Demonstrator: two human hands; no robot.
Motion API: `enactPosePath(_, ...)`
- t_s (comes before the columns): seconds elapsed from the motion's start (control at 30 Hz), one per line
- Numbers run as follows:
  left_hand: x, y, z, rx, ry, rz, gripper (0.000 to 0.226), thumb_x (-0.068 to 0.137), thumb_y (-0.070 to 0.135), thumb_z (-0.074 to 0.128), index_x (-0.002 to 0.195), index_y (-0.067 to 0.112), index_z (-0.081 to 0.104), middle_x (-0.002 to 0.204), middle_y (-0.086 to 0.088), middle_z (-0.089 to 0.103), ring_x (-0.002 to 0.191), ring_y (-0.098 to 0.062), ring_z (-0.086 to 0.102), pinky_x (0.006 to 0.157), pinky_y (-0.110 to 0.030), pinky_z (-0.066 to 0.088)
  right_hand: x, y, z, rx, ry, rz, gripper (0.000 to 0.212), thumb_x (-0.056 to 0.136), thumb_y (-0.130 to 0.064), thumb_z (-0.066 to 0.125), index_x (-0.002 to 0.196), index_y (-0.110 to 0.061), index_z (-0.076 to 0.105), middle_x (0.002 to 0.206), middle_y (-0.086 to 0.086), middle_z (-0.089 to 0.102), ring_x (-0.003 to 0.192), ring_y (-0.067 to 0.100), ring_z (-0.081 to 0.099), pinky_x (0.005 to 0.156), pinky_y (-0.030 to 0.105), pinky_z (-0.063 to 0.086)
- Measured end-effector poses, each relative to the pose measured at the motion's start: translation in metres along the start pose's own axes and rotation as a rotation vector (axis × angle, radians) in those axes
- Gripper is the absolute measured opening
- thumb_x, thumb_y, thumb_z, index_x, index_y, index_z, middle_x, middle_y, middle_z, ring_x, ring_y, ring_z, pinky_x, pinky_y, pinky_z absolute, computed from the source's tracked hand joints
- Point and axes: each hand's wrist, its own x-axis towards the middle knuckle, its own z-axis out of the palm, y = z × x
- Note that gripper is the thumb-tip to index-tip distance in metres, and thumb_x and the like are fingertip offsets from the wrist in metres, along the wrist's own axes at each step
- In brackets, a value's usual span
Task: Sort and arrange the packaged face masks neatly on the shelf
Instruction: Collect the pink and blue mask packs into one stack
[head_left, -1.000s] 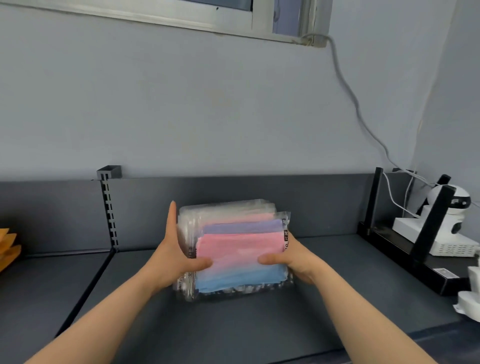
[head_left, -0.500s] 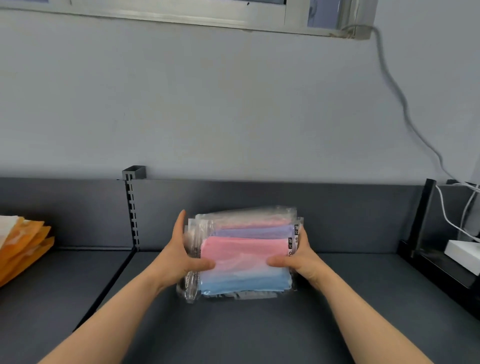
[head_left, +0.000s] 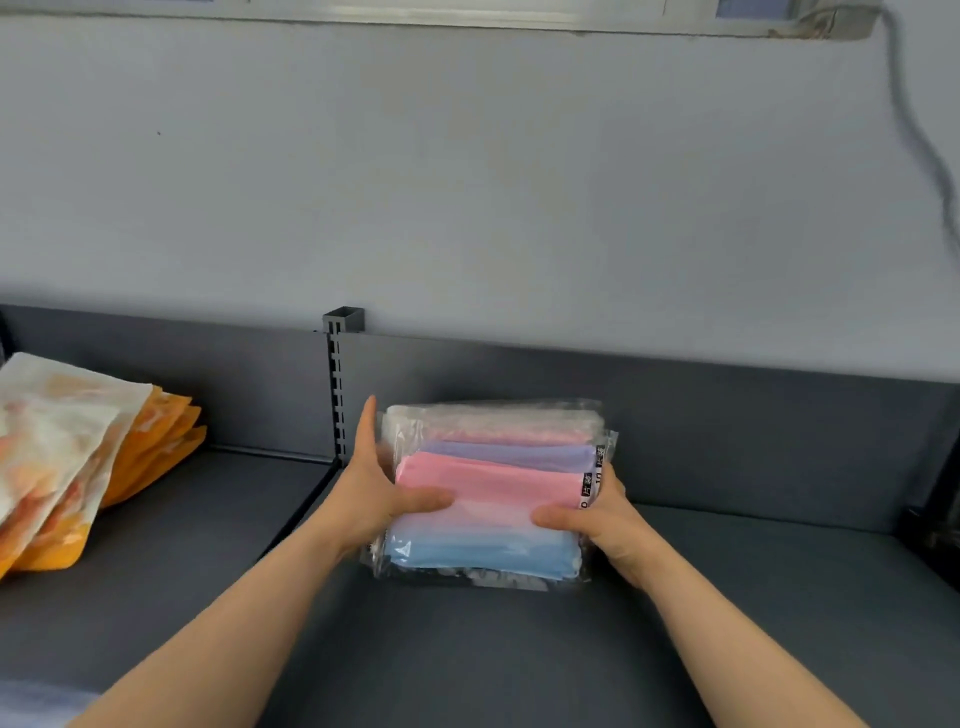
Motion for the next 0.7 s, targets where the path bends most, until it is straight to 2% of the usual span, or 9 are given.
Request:
enactPosePath(0.07,-0.003,0.002,-0.019,0.002,-0.006,-0.014,0.157,0.038,0.033,0.100,0.149,0.052,-0.009,0.147,0.018,0.030,0.132,-0.007,0.041,0.112,-0.036,0.036,0.000,-0.006,0.017,-0.030,0.008,-0.005,0.123,0.026,-0.042,0.099,0.134,-0.028,0.042,0.144,0.004,0.037,0.128,0.026,0.046,0.101,0.049,0.047)
enactPosePath(0.17,-0.008,0.003,-0.054,0.013,-0.018,-0.039,0.158,0.034,0.033,0.099,0.149,0.052,-0.008,0.153,0.003,0.040,0.133,-0.021,0.048,0.108,-0.048,0.042,-0.001,-0.017,0.047,-0.021,-0.009,0.005,0.122,0.028,-0.043,0.097,0.134,-0.026,0.038,0.140,0.000,0.035,0.124,0.026,0.048,0.078,0.041,0.060)
enactPosePath(0.27,-0.007,0.001,-0.096,0.051,-0.019,-0.070,0.154,0.044,0.021,0.099,0.150,0.050,-0.010,0.160,-0.006,0.026,0.141,-0.025,0.036,0.109,-0.045,0.038,0.003,-0.026,0.086,0.073,-0.081,0.060,0.118,0.032,-0.030,0.099,0.131,-0.028,0.034,0.137,0.007,0.044,0.118,0.030,0.056,0.078,0.047,0.059)
enactPosePath(0.4,0.004,-0.005,-0.164,0.153,0.019,-0.090,0.143,0.059,0.009,0.092,0.151,0.048,-0.010,0.160,-0.005,0.027,0.134,-0.024,0.044,0.106,-0.043,0.040,0.012,-0.038,0.152,0.144,-0.137,0.075,0.111,0.050,-0.007,0.095,0.135,-0.028,0.027,0.127,0.005,0.054,0.100,0.019,0.067,0.067,0.035,0.059)
enactPosePath(0.47,0.011,-0.007,-0.196,0.248,0.052,-0.074,0.140,0.062,0.011,0.092,0.152,0.045,-0.010,0.154,-0.003,0.035,0.121,-0.014,0.054,0.102,-0.030,0.042,0.019,-0.043,0.188,0.145,-0.101,0.065,0.117,0.050,-0.007,0.095,0.139,-0.028,0.023,0.127,0.004,0.055,0.104,0.022,0.066,0.076,0.040,0.060)
enactPosePath(0.53,0.021,-0.008,-0.219,0.363,0.059,-0.038,0.137,0.066,0.013,0.090,0.153,0.040,-0.012,0.141,0.000,0.046,0.092,0.005,0.061,0.083,-0.011,0.046,0.025,-0.047,0.218,0.130,-0.047,0.057,0.126,0.047,-0.011,0.097,0.143,-0.027,0.016,0.132,0.003,0.051,0.114,0.026,0.060,0.092,0.051,0.053)
enactPosePath(0.57,0.025,-0.010,-0.232,0.394,0.050,-0.024,0.136,0.068,0.012,0.088,0.153,0.039,-0.014,0.142,-0.004,0.047,0.094,0.003,0.063,0.081,-0.014,0.050,0.028,-0.050,0.235,0.125,-0.013,0.061,0.131,0.046,-0.013,0.097,0.145,-0.028,0.013,0.135,0.003,0.049,0.117,0.027,0.058,0.097,0.053,0.049)
enactPosePath(0.63,0.030,-0.011,-0.238,0.493,0.070,0.018,0.133,0.070,0.012,0.084,0.153,0.037,-0.017,0.151,-0.011,0.036,0.120,-0.022,0.058,0.097,-0.037,0.051,0.030,-0.052,0.253,0.127,0.038,0.069,0.140,0.043,-0.016,0.097,0.149,-0.028,0.006,0.144,0.004,0.041,0.123,0.029,0.052,0.102,0.054,0.045)
enactPosePath(0.7,0.034,-0.013,-0.241,0.657,0.103,0.103,0.128,0.073,0.016,0.081,0.152,0.035,-0.018,0.160,-0.008,0.015,0.143,-0.028,0.029,0.107,-0.040,0.037,0.028,-0.055,0.270,0.107,0.072,0.068,0.149,0.040,-0.021,0.097,0.151,-0.030,-0.001,0.153,0.005,0.028,0.132,0.030,0.043,0.105,0.054,0.041)
